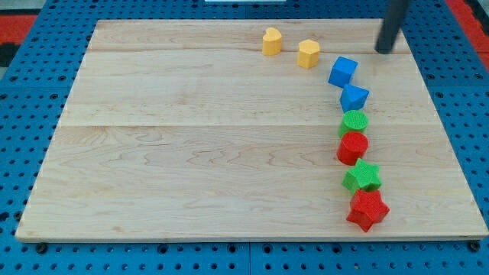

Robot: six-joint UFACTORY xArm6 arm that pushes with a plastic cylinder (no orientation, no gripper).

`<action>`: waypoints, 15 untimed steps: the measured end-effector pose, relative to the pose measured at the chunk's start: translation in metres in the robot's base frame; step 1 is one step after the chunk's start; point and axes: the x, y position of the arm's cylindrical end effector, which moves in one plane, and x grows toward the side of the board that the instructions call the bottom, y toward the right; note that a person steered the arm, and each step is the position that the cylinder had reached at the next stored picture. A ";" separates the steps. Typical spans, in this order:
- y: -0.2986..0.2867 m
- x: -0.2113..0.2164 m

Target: Bring the green star at the bottom left side of the yellow hexagon

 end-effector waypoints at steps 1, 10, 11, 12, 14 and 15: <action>-0.015 0.074; -0.213 0.253; -0.235 0.239; -0.224 0.207; -0.234 0.169; -0.243 0.136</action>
